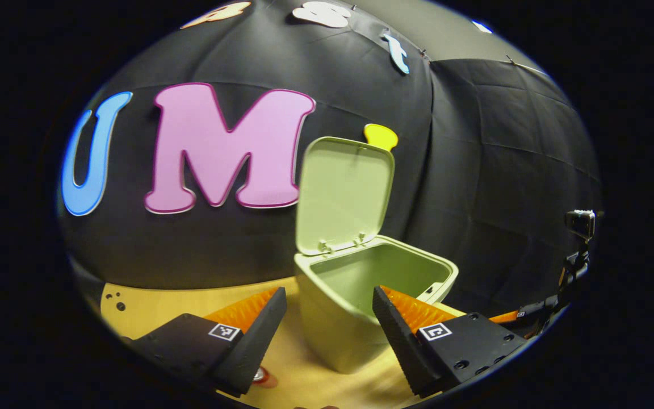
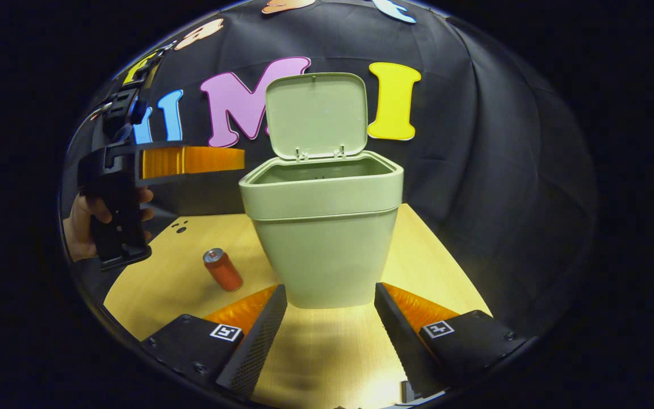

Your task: Press the lid of the desktop garbage bin to open it, pick up the crumpled paper on the desktop and throw it into the bin, then pick up the pop can on the desktop and drop it into the bin, and finally close the garbage bin lid.

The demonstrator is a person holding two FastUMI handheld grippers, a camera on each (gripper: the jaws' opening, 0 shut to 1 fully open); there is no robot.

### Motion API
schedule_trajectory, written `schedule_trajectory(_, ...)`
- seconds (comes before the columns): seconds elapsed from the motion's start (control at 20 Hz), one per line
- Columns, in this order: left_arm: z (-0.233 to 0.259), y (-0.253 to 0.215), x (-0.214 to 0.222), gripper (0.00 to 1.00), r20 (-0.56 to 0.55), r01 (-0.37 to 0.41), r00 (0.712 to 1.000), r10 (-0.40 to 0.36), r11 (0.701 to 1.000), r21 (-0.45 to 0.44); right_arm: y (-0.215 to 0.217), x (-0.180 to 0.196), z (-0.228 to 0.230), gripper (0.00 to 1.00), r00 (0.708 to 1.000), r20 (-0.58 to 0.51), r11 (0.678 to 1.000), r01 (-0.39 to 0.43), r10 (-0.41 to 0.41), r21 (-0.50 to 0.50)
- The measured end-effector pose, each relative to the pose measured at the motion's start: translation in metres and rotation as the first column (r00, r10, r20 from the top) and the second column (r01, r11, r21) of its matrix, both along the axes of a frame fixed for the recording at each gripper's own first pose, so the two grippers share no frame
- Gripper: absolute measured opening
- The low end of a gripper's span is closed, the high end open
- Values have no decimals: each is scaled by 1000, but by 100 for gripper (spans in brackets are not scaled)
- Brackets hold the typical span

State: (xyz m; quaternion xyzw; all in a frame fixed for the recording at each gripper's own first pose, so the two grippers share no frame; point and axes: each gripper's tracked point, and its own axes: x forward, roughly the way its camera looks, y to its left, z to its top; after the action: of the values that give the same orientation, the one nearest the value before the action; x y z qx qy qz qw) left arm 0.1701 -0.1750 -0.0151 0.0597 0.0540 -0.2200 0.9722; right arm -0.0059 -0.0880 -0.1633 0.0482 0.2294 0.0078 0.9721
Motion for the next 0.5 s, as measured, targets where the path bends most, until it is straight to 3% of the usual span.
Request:
schedule_trajectory(0.25,-28,83,-33,97,-76,-149,986,147,989,-15,36,2,-2,99,998,-4,998,-67,67,-13)
schedule_trajectory(0.5,-55,157,-72,97,-155,-281,949,273,959,-30,82,6,-9,99,988,-18,988,-155,155,-3)
